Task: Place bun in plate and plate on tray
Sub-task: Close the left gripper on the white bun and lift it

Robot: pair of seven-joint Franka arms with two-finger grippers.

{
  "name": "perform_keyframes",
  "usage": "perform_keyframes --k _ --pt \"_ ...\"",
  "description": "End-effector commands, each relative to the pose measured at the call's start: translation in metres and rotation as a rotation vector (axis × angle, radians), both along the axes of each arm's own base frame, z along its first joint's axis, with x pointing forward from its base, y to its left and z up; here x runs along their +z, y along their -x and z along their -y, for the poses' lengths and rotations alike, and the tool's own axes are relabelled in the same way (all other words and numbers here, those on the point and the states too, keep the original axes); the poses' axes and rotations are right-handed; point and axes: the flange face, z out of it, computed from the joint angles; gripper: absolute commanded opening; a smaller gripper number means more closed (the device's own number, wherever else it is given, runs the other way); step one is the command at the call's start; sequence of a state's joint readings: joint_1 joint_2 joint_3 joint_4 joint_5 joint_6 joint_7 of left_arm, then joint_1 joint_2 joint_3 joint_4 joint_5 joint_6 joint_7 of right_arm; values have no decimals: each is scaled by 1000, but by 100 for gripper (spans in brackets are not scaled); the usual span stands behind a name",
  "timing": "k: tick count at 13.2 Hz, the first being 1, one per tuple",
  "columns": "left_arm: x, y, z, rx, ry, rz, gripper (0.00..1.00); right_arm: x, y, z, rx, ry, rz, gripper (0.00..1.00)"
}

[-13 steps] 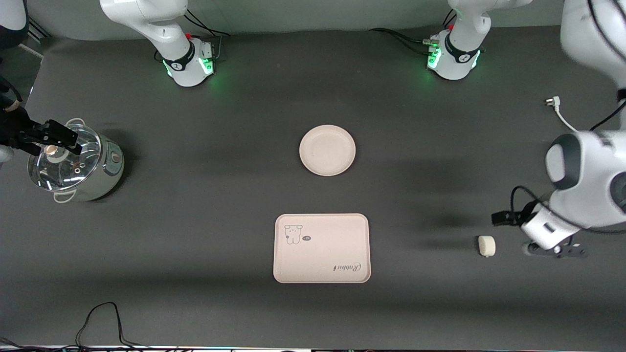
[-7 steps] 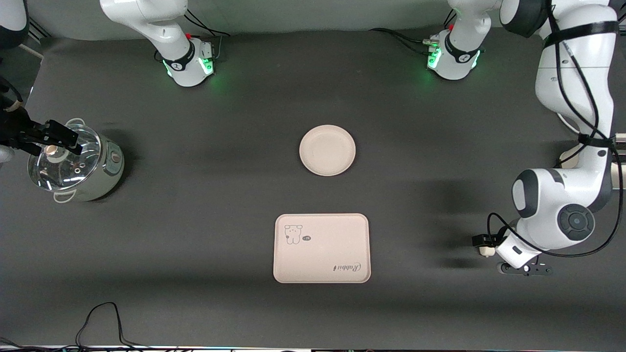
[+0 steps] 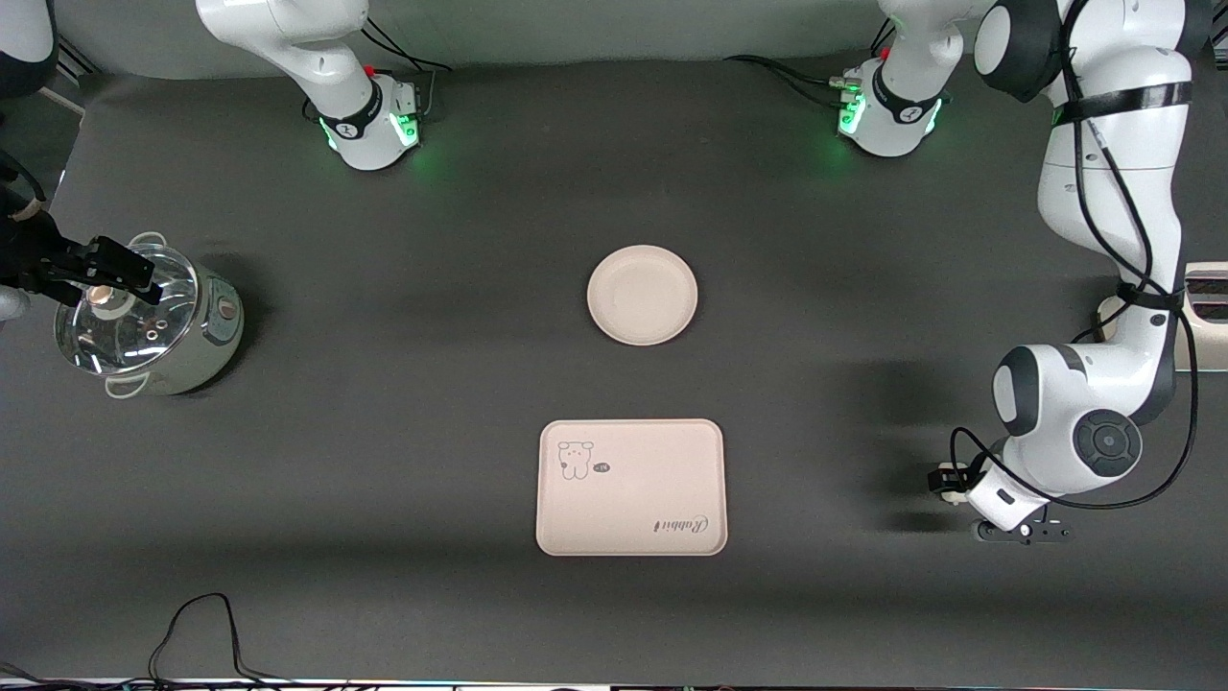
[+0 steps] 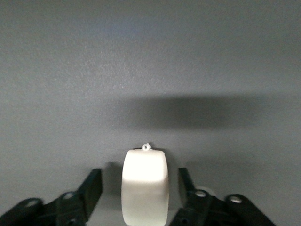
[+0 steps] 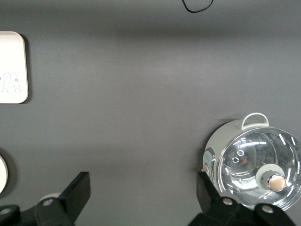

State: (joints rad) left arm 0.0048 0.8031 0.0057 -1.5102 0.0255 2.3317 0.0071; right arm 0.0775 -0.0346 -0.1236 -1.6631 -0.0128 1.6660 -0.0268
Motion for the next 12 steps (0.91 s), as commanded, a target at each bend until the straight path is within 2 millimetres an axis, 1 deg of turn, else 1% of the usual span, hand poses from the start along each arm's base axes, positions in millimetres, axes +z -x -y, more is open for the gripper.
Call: perform_keyframes --k 1,3,4,5,6,8,9,10,11,12 --pt "1 0 3 6 -17 -1 0 0 1 3 20 14 -5 100" --pt "9 -1 10 -6 -16 4 0 0 1 4 19 14 -2 100" --pt "24 -3 10 -9 -16 17 0 -1 0 3 20 14 -5 100" --pt "45 -2 16 -14 -11 8 0 -1 0 3 20 14 -5 100" --pt "75 1 26 -38 -8 -4 0 -1 -1 4 19 14 0 100" --pt "144 15 77 -106 27 -28 0 1 -1 4 19 16 7 100" --pt "175 27 109 -137 49 -46 0 1 -1 3 20 15 8 100" --pt "200 43 140 -134 83 -70 0 0 -1 4 19 16 6 100" --pt "218 63 176 -138 108 -104 0 0 -1 4 19 16 6 100" --pt "231 79 210 -147 122 -121 0 -1 0 4 19 14 4 100"
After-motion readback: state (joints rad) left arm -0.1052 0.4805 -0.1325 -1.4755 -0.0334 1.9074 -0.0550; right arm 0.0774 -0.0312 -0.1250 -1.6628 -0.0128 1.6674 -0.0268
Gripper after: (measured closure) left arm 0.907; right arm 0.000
